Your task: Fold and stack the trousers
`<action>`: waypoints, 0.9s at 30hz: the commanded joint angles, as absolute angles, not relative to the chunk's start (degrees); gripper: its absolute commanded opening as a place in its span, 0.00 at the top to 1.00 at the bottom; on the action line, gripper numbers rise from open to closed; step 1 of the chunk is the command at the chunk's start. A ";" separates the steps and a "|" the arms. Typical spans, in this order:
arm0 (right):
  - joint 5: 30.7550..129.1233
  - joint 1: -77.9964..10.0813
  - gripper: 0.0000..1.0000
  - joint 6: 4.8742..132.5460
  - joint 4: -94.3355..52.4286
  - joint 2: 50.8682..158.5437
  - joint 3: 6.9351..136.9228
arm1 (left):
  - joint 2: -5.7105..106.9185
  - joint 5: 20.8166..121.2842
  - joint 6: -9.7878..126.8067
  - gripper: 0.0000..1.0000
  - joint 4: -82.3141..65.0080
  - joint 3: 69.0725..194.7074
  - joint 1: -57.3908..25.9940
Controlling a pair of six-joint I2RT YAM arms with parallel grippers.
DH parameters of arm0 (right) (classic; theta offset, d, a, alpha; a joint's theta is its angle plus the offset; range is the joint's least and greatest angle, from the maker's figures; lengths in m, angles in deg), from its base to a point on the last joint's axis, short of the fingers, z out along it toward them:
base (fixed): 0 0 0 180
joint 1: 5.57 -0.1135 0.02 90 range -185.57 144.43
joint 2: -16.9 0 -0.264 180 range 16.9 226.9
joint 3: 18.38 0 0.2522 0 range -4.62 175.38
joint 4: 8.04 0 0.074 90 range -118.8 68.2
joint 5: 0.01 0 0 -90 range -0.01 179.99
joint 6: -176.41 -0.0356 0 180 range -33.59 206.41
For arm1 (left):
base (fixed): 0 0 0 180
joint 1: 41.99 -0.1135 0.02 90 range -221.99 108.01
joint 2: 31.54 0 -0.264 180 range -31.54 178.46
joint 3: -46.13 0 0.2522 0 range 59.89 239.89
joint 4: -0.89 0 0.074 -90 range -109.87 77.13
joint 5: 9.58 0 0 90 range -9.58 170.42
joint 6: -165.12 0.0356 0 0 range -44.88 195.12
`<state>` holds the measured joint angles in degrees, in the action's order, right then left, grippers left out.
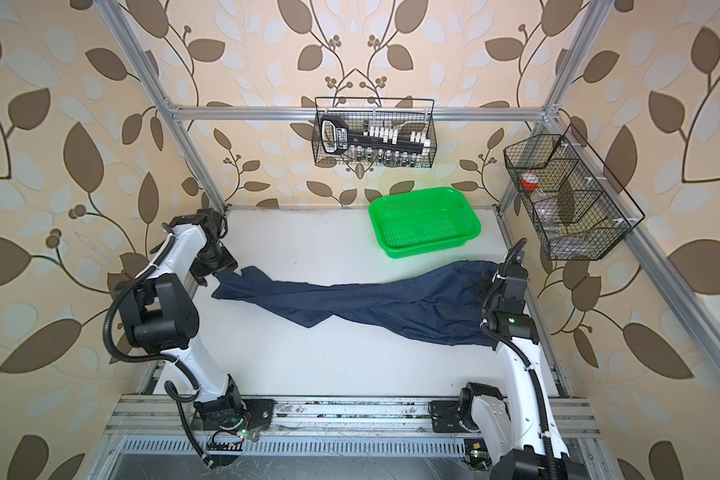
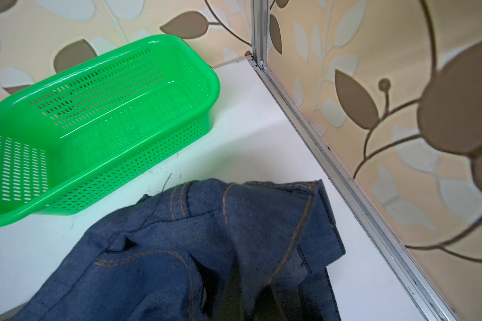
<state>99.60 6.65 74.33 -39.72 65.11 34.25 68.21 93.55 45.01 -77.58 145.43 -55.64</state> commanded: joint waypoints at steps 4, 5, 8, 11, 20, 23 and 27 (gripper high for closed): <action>95.26 4.95 1.00 70.88 -41.84 61.95 30.85 | 59.11 85.51 34.83 0.32 -76.16 133.94 -59.02; 94.63 4.64 1.00 69.71 -41.85 61.58 30.46 | 59.95 83.90 33.80 0.32 -75.83 133.33 -58.95; 94.14 2.48 1.00 67.20 -41.50 60.42 30.25 | 61.36 79.77 29.78 0.32 -72.24 131.48 -58.96; 95.60 0.25 1.00 66.86 -41.71 60.26 30.40 | 63.81 77.46 25.98 0.32 -68.67 130.43 -58.95; 95.51 0.31 1.00 66.55 -41.33 60.20 30.28 | 71.33 77.59 17.42 0.36 -61.27 130.27 -58.95; 95.62 0.56 1.00 66.76 -41.40 60.48 30.69 | 72.55 77.74 16.44 0.41 -60.07 129.91 -58.95; 95.37 0.92 1.00 67.48 -41.39 61.42 31.85 | 73.90 78.24 15.97 0.58 -58.80 129.54 -59.13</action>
<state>95.73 0.60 66.97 -41.09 61.00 30.64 73.39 77.79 18.15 -59.83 129.82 -59.20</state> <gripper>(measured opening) 0.048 0.440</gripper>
